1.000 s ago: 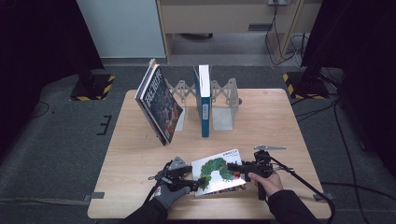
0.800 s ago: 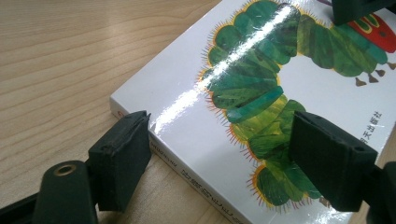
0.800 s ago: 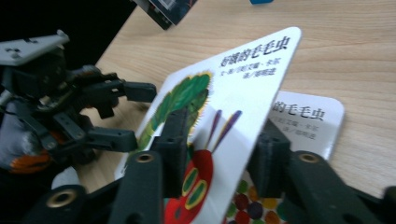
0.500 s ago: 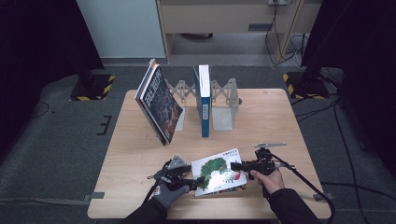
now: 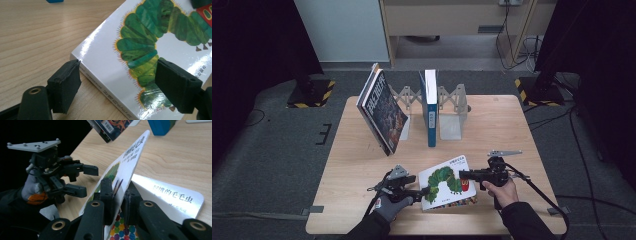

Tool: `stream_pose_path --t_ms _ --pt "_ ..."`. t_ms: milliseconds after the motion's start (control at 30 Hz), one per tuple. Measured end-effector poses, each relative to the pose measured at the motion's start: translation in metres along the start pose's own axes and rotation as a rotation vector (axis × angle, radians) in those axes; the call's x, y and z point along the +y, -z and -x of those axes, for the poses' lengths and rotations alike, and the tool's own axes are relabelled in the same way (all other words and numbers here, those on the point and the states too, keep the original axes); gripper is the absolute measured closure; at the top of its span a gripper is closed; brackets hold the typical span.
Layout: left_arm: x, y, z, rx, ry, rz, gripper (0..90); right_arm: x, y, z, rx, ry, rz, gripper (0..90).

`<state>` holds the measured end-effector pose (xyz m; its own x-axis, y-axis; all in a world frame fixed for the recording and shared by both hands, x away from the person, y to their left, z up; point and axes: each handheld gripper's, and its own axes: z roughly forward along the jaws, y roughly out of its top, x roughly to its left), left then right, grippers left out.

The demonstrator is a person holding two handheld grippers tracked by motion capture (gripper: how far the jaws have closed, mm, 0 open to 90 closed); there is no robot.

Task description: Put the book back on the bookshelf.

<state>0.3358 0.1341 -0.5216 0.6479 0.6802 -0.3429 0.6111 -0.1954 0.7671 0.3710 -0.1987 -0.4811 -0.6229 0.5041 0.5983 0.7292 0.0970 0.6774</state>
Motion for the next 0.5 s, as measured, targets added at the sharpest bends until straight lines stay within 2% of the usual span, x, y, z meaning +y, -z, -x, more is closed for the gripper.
stream_pose_path --t_ms 133,233,367,500 --pt "0.0 0.0 -0.001 -0.004 0.004 0.003 19.4 0.002 0.003 -0.003 0.033 0.006 0.021 84.7" --pt "0.0 0.0 0.0 -0.006 0.003 0.005 18.6 0.004 0.007 -0.005 0.06 0.031 0.037 86.4" --pt "0.0 -0.001 0.0 -0.009 0.003 0.002 17.4 0.005 0.009 -0.007 0.073 0.051 0.047 87.1" --pt "-0.003 -0.005 0.0 -0.046 0.016 0.002 14.8 0.005 0.011 -0.009 0.088 0.07 0.059 88.0"
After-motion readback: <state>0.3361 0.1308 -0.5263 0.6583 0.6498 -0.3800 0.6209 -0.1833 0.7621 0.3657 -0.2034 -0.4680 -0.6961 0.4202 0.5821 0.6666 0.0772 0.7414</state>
